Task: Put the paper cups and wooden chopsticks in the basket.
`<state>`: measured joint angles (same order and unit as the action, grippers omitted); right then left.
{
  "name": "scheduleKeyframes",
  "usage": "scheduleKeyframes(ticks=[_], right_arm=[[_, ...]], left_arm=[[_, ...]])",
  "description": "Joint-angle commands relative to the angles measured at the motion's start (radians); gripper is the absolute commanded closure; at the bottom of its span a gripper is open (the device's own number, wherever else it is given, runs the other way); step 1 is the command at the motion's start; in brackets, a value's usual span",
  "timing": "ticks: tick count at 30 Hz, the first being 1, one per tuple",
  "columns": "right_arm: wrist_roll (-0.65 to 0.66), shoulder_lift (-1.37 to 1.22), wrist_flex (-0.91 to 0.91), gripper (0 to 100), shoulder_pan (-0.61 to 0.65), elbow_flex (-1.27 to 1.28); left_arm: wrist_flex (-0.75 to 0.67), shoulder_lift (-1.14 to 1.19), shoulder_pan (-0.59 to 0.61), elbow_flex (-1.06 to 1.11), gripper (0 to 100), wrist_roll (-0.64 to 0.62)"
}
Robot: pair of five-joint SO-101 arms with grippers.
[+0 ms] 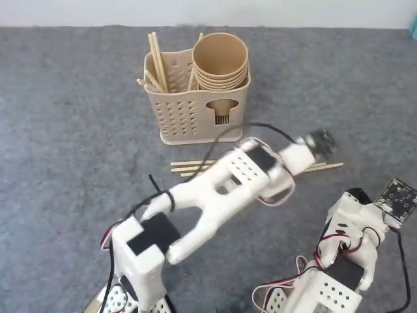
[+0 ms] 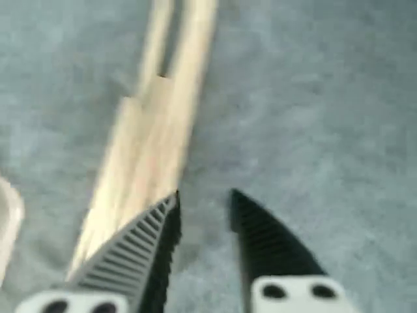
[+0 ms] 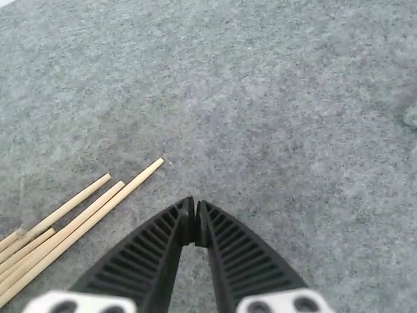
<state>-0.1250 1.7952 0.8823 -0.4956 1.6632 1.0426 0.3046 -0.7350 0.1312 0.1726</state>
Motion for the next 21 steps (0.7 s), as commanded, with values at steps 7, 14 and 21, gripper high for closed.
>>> scheduleKeyframes(ticks=[7,14,21], right_arm=[[0.015,0.018,-0.013,98.3,0.008,0.005],[0.012,0.018,-0.013,98.3,0.008,0.005],[0.011,0.018,-0.013,98.3,0.008,0.003]], left_arm=[[-0.055,0.083,0.104,-0.033,82,0.078],[0.044,0.19,0.092,-0.156,87,0.084],[0.094,0.21,0.057,-0.166,99,0.086]])
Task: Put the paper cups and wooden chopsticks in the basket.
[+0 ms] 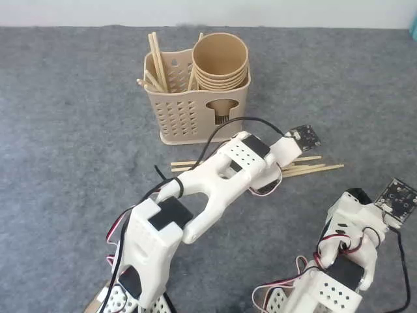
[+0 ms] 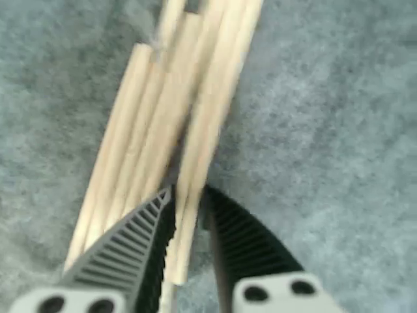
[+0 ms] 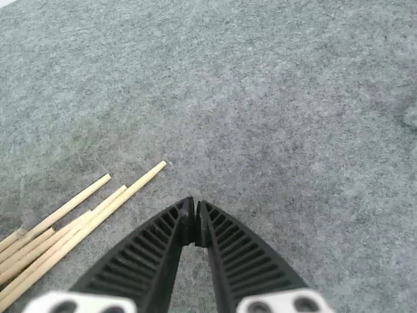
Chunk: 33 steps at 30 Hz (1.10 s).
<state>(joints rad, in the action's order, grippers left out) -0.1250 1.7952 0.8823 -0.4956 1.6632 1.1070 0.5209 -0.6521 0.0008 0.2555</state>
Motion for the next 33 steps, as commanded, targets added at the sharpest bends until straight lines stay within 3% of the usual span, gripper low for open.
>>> scheduleKeyframes(ticks=[1,22,26,33], right_arm=[[0.011,0.018,-0.013,98.3,0.008,0.003],[0.011,0.019,-0.015,98.3,0.008,0.003],[0.011,0.019,-0.015,98.3,0.008,0.003],[0.011,0.019,-0.015,98.3,0.008,0.003]], left_arm=[[0.037,-0.006,-0.031,-0.036,99,0.003],[0.078,-0.028,-0.038,-0.036,99,-0.003],[0.124,-0.143,-0.038,0.002,99,-0.005],[0.044,-0.54,-0.034,0.302,99,-0.005]])
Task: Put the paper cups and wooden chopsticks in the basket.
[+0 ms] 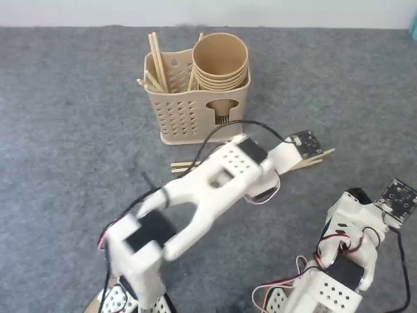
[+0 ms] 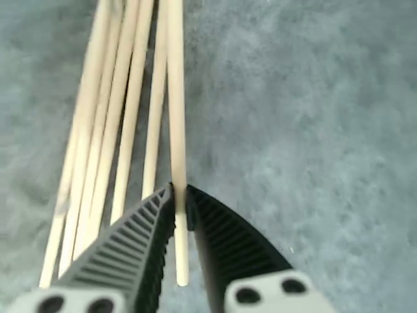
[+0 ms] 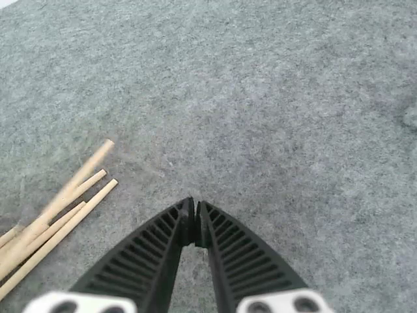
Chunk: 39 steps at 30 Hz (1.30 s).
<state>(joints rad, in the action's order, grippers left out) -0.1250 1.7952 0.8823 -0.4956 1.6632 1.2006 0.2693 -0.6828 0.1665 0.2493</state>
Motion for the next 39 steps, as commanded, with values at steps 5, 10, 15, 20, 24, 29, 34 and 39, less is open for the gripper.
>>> scheduleKeyframes(ticks=[5,10,15,20,24,29,34,39], right_arm=[[0.011,0.019,-0.015,98.3,0.008,0.003],[0.009,0.019,-0.013,98.3,0.031,0.002],[0.018,0.019,0.077,98.0,0.114,-0.015],[0.018,0.019,0.097,97.9,0.125,-0.018],[0.018,0.019,0.097,97.9,0.125,-0.017],[0.018,0.019,0.107,97.9,0.134,-0.018],[0.204,0.018,0.147,98.0,0.269,-0.018],[0.437,0.013,0.156,97.9,0.495,-0.031]], left_arm=[[-0.058,-0.664,-0.003,0.357,99,0.005],[-0.058,-1.076,-0.002,0.541,99,0.002],[-0.097,-1.447,0.087,0.628,99,-0.023],[-0.402,-1.68,0.373,0.725,99,-0.255],[-0.769,-1.705,0.52,0.855,99,-0.358],[-1.188,-1.613,0.546,0.967,99,-0.359],[-1.258,-1.404,0.56,0.906,99,-0.361],[-1.263,-1.237,0.634,0.799,99,-0.368]])
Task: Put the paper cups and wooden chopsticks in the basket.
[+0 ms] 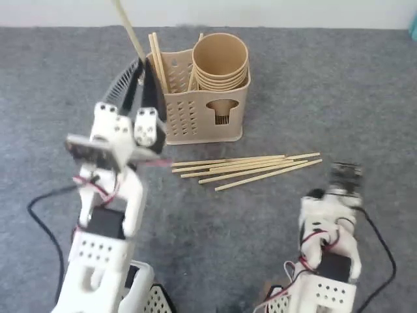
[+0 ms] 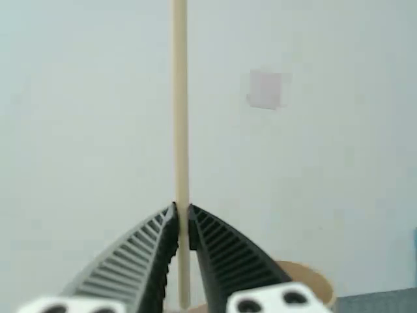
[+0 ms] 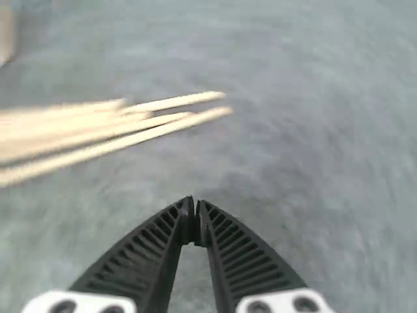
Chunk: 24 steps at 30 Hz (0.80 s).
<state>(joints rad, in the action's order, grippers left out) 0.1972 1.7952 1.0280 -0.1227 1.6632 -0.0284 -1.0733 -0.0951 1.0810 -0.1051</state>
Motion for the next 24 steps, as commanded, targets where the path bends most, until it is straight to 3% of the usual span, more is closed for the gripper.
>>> scheduleKeyframes(ticks=[1,4,8,13,17,21,24], right_arm=[[0.181,0.012,0.012,97.9,0.18,-0.034],[0.325,-0.008,0.024,97.9,0.346,-0.049],[0.334,-0.125,0.002,97.8,0.453,-0.094],[0.181,-0.343,-0.156,97.8,0.467,-0.092],[0.172,-0.458,-0.209,97.8,0.466,-0.092],[0.172,-0.476,-0.217,97.8,0.466,-0.094],[0.172,-0.472,-0.213,97.8,0.466,-0.092]], left_arm=[[-0.034,0.133,0.046,-0.136,99,-0.014],[-0.034,0.213,0.038,-0.191,99,-0.014],[-0.037,0.345,0.037,-0.286,99,-0.014],[-0.132,0.577,0.044,-0.41,99,-0.068],[-0.244,0.752,0.046,-0.466,99,-0.084],[-0.264,0.852,0.046,-0.495,98,-0.084],[-0.262,0.862,0.048,-0.487,89,-0.087]])
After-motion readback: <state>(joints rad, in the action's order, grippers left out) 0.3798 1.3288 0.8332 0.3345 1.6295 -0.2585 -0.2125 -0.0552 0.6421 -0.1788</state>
